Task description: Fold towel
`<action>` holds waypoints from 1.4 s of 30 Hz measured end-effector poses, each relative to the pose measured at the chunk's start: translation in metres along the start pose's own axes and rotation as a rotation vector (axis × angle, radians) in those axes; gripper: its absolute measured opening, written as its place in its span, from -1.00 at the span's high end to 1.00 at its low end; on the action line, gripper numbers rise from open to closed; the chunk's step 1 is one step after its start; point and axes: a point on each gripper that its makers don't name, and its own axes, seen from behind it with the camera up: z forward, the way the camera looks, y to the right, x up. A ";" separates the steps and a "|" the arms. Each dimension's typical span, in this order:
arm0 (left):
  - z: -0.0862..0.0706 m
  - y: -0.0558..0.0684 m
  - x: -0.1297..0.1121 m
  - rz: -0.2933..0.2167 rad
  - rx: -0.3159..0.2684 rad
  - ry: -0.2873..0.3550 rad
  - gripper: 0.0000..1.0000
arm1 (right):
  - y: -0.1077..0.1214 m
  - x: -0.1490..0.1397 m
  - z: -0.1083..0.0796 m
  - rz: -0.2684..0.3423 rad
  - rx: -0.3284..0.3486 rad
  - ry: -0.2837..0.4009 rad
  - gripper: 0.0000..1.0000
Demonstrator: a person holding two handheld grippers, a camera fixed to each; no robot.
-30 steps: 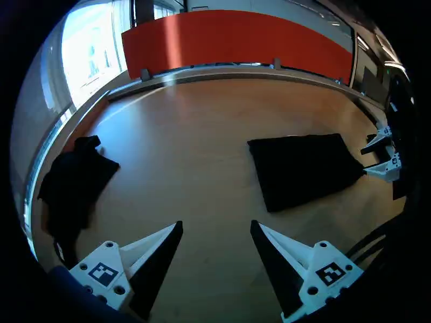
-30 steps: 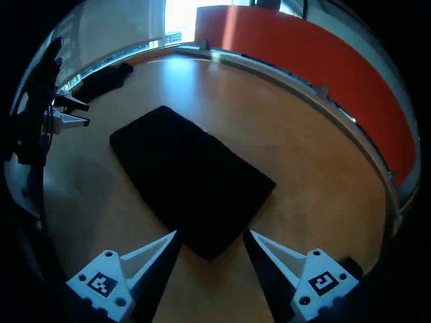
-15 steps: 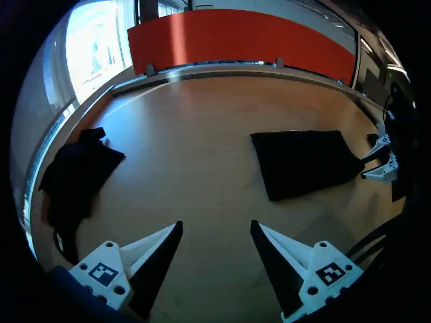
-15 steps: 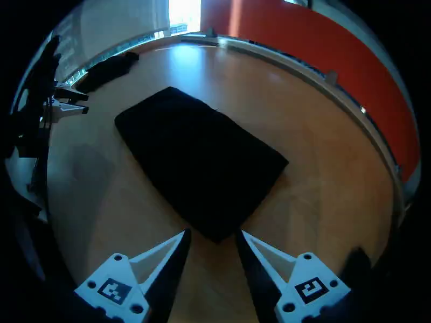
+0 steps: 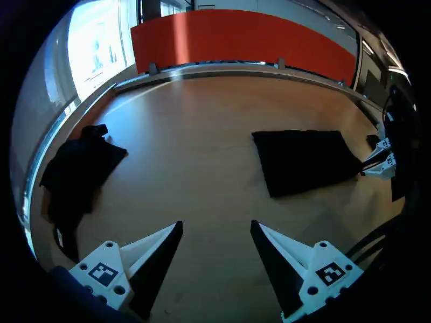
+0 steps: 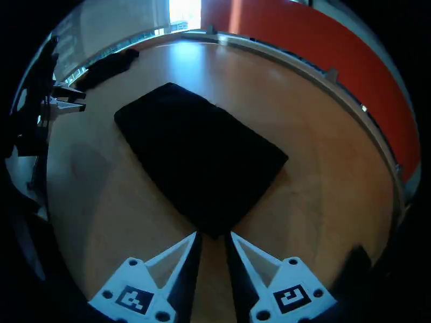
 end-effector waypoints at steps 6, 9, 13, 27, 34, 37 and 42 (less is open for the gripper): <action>-0.002 -0.003 -0.003 -0.007 0.005 -0.004 -0.86 | 0.002 0.000 -0.001 -0.003 -0.005 0.002 0.84; -0.003 -0.004 -0.003 -0.011 0.006 -0.003 -0.86 | 0.003 0.001 0.000 -0.008 -0.009 0.006 0.90; -0.004 -0.005 -0.001 -0.016 0.008 0.000 -0.86 | 0.004 0.003 -0.001 -0.014 -0.019 0.010 0.91; -0.009 -0.008 0.008 -0.031 0.013 0.020 -0.86 | 0.007 0.044 -0.016 -0.095 -0.058 0.080 0.92; -0.012 -0.008 0.012 -0.039 0.014 0.032 -0.86 | 0.004 0.093 -0.025 -0.148 -0.068 0.154 0.92; -0.013 -0.008 0.014 -0.046 0.014 0.037 -0.86 | 0.001 0.113 -0.027 -0.170 -0.067 0.182 0.92; -0.015 -0.010 0.016 -0.057 0.016 0.045 -0.86 | -0.005 0.138 -0.028 -0.208 -0.058 0.212 0.92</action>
